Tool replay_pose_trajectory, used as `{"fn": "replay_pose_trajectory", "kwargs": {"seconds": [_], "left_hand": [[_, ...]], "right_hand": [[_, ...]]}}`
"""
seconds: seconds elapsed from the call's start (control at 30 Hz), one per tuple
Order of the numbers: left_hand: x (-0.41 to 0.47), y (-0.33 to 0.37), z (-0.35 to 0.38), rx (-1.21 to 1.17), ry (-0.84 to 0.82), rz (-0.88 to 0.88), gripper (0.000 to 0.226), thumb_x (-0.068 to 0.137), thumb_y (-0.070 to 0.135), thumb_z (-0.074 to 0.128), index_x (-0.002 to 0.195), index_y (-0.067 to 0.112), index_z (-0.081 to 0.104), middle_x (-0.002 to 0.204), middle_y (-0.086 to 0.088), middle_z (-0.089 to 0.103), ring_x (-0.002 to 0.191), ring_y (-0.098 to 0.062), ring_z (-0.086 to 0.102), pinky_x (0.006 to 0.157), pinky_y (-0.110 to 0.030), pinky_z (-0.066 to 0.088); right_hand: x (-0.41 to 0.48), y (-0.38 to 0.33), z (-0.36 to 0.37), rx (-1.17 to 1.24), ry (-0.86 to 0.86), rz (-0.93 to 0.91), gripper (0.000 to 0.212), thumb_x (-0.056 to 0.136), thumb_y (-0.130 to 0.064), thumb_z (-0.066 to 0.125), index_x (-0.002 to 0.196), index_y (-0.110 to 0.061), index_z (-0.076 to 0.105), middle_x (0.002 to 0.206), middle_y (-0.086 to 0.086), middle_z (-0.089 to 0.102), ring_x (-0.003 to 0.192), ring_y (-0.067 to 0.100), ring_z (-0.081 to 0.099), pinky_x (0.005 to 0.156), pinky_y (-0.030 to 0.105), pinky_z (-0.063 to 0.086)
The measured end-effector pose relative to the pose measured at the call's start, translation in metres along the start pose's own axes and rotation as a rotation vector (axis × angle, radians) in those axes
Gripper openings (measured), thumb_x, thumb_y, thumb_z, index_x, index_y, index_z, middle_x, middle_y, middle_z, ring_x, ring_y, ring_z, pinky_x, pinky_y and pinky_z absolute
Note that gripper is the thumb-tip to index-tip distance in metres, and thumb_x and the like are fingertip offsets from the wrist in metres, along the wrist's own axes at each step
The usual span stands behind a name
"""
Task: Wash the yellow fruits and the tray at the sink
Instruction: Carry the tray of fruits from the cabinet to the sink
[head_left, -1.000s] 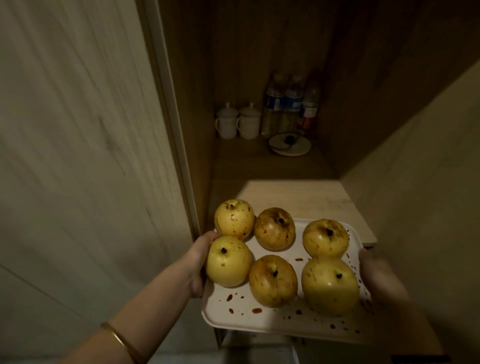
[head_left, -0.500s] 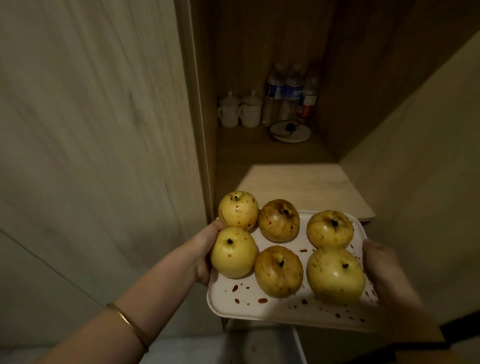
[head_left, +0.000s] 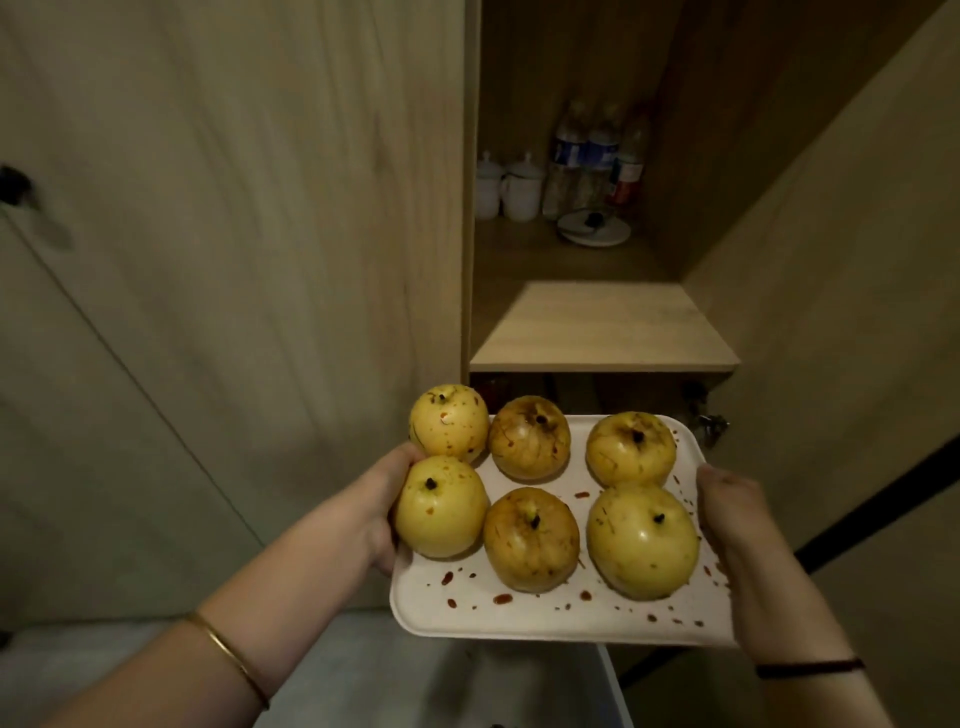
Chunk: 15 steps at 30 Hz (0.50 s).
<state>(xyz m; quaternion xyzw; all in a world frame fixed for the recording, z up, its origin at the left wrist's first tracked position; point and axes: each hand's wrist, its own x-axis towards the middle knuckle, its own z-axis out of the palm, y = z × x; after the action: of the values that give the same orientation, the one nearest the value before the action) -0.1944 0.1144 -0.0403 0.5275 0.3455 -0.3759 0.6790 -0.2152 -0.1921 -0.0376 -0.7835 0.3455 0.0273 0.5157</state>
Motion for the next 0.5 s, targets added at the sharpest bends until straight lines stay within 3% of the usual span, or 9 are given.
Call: {"fn": "replay_pose_trajectory", "kwargs": {"seconds": [0.17, 0.3, 0.5], "left_hand": [[-0.033, -0.032, -0.043, -0.075, 0.12, 0.053, 0.027, 0.066, 0.039, 0.057, 0.071, 0.012, 0.06, 0.073, -0.016, 0.064, 0.077, -0.034, 0.061, 0.078, -0.042, 0.05], [-0.062, -0.056, -0.088, -0.193, 0.225, 0.116, 0.02, 0.061, 0.032, 0.056, 0.069, 0.013, 0.057, 0.068, -0.013, 0.06, 0.07, -0.031, 0.057, 0.071, -0.035, 0.049], [-0.117, -0.099, -0.15, -0.377, 0.402, 0.168, 0.021, 0.066, 0.031, 0.056, 0.063, 0.011, 0.06, 0.063, -0.014, 0.062, 0.072, -0.031, 0.057, 0.082, -0.04, 0.047]], "right_hand": [[-0.033, 0.0, 0.036, 0.005, -0.098, -0.084, 0.035, 0.102, -0.027, 0.038, 0.077, -0.014, 0.058, 0.073, 0.014, 0.061, 0.066, 0.027, 0.057, 0.067, 0.034, 0.044], [-0.058, -0.005, 0.073, -0.01, -0.221, -0.15, 0.036, 0.101, -0.031, 0.037, 0.092, -0.008, 0.062, 0.078, 0.018, 0.063, 0.07, 0.029, 0.06, 0.07, 0.038, 0.046], [-0.094, -0.02, 0.15, -0.074, -0.385, -0.233, 0.039, 0.101, -0.035, 0.035, 0.081, -0.011, 0.059, 0.069, 0.011, 0.06, 0.06, 0.024, 0.057, 0.065, 0.034, 0.046]]}}
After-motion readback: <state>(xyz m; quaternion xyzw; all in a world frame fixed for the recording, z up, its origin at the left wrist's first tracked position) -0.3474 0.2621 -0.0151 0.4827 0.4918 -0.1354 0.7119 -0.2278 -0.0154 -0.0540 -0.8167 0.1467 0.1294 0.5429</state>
